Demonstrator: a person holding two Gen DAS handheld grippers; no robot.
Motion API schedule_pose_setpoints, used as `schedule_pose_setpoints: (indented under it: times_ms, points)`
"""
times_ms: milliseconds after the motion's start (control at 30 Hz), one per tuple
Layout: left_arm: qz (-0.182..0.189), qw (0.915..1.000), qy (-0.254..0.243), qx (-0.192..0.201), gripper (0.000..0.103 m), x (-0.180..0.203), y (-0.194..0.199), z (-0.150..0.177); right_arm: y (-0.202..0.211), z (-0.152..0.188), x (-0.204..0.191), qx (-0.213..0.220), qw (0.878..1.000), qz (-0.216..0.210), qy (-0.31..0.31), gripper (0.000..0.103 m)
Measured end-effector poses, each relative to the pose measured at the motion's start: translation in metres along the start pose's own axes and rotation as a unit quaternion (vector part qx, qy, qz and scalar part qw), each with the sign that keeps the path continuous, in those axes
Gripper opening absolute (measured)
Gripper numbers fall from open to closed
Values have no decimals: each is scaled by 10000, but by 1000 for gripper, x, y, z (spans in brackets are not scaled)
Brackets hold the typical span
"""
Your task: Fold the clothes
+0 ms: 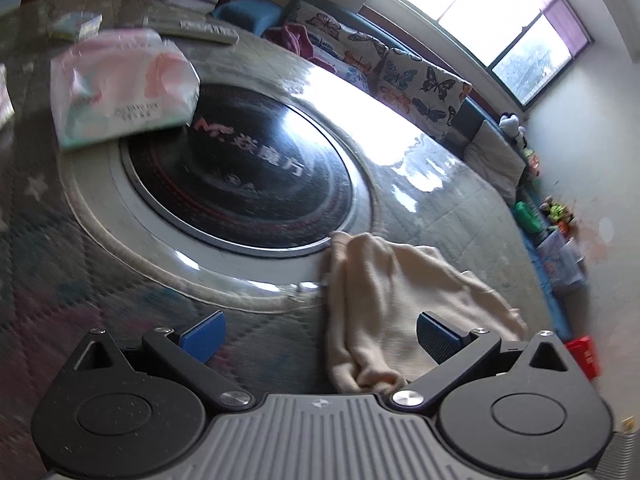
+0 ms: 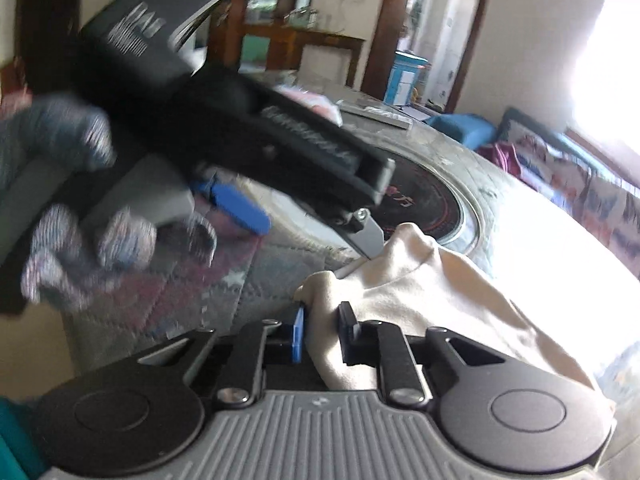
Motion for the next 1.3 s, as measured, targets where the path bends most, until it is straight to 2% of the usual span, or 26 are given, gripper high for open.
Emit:
schedule_pose_setpoints:
  times_ms: [267, 533, 567, 667, 733, 767, 833, 867, 933, 1100, 1167, 1233, 1267, 1300]
  points:
    - [537, 9972, 447, -247, 103, 13, -12, -1, 26, 2, 24, 319, 9954, -430, -799, 10]
    - [1155, 9883, 876, -474, 100, 18, -25, -1, 45, 14, 34, 540, 9918, -675, -942, 9]
    - [1215, 9872, 910, -487, 98, 18, -26, -1, 47, 15, 35, 566, 9911, -718, -973, 9]
    - [1432, 9820, 1088, -579, 79, 14, -30, 1, 52, 20, 39, 596, 9889, -869, -1049, 9]
    - [1631, 9752, 1316, -715, 57, 8, -36, 3, 50, 20, 43, 623, 9885, -896, -1042, 9]
    - [1684, 9721, 1447, -751, 51, 3, -38, 4, 49, 21, 43, 616, 9884, -909, -1049, 9]
    - [1692, 9681, 1682, -771, 27, -6, -42, 7, 48, 23, 44, 583, 9884, -935, -1047, 9]
    - [1694, 9669, 1740, -779, 23, -9, -42, 8, 47, 25, 44, 563, 9884, -949, -1042, 9]
    - [1698, 9660, 1782, -786, 18, -15, -42, 9, 48, 28, 45, 554, 9883, -942, -1059, 12]
    - [1557, 9736, 1489, -759, 18, -11, -38, 6, 54, 40, 50, 578, 9862, -836, -1310, 20]
    - [1499, 9766, 1345, -759, 18, -7, -38, 5, 58, 46, 61, 589, 9842, -679, -1523, 26]
    - [1427, 9801, 1160, -750, 18, -4, -37, 7, 63, 52, 72, 597, 9817, -497, -1737, 27]
    - [1359, 9827, 1029, -720, 18, -3, -35, 8, 64, 56, 78, 590, 9802, -407, -1848, 30]
    - [1286, 9853, 883, -699, 18, 0, -33, 8, 66, 62, 88, 572, 9772, -254, -2027, 38]
Point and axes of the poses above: each gripper's, at about its wrist camera, not at the fingertips, and y roughly against the way its jaws point, x to its right, z to its underside, the point moved 3 cm from there along -y, roughly the way its jaws point, and after that the axes turned 8 degrees about -x, right-handed, at the moved point
